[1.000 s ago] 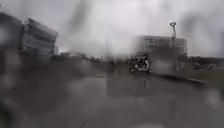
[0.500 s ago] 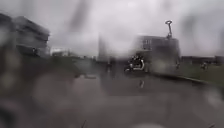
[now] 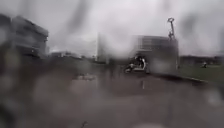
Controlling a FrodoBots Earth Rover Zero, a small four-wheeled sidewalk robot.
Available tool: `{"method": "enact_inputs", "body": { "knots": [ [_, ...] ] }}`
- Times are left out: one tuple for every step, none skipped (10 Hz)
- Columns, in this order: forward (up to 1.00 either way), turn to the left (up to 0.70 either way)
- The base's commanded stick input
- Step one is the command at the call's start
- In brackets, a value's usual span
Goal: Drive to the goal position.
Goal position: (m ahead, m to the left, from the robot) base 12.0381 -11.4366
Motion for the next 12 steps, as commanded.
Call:
{"method": "enact_inputs", "body": {
  "knots": [
    [1.0,0.0],
    [1.0,0.0],
    [1.0,0.0],
    [1.0,0.0],
    [1.0,0.0],
    [1.0,0.0],
    [1.0,0.0],
    [1.0,0.0],
    [1.0,0.0],
    [1.0,0.0],
    [1.0,0.0],
    [1.0,0.0]
  ]
}}
